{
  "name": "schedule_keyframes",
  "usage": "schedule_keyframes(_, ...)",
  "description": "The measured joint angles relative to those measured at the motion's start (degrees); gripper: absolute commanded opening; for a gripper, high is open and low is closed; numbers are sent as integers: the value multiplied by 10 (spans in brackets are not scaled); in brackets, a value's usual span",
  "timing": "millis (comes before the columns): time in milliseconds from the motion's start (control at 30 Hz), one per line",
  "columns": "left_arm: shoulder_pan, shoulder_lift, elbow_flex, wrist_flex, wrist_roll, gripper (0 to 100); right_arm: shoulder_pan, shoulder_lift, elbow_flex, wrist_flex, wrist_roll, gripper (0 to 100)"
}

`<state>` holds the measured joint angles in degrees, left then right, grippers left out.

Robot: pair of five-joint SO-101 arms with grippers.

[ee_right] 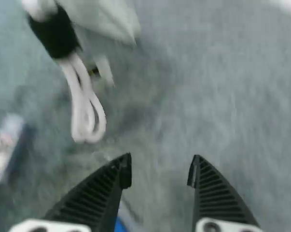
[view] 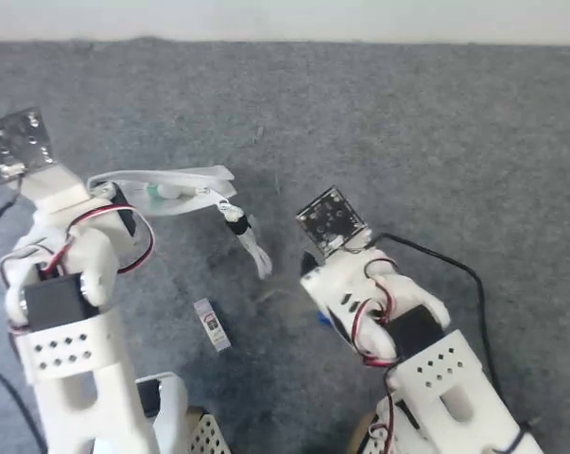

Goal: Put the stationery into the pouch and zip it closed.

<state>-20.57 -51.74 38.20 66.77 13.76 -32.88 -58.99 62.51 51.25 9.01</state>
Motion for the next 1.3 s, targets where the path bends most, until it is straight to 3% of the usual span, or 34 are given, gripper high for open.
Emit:
schedule_keyframes(300,0,0,0,-2,0,10,28,0,0,123,0,195)
schedule_keyframes(467,0,0,0,-2,0,10,28,0,0,174,86,195)
schedule_keyframes(700,0,0,0,-2,0,10,27,-1,51,165,151,193)
schedule_keyframes(933,0,0,0,-2,0,10,-48,-1,86,144,164,191)
schedule_keyframes(1300,0,0,0,-2,0,10,-70,0,110,93,183,169)
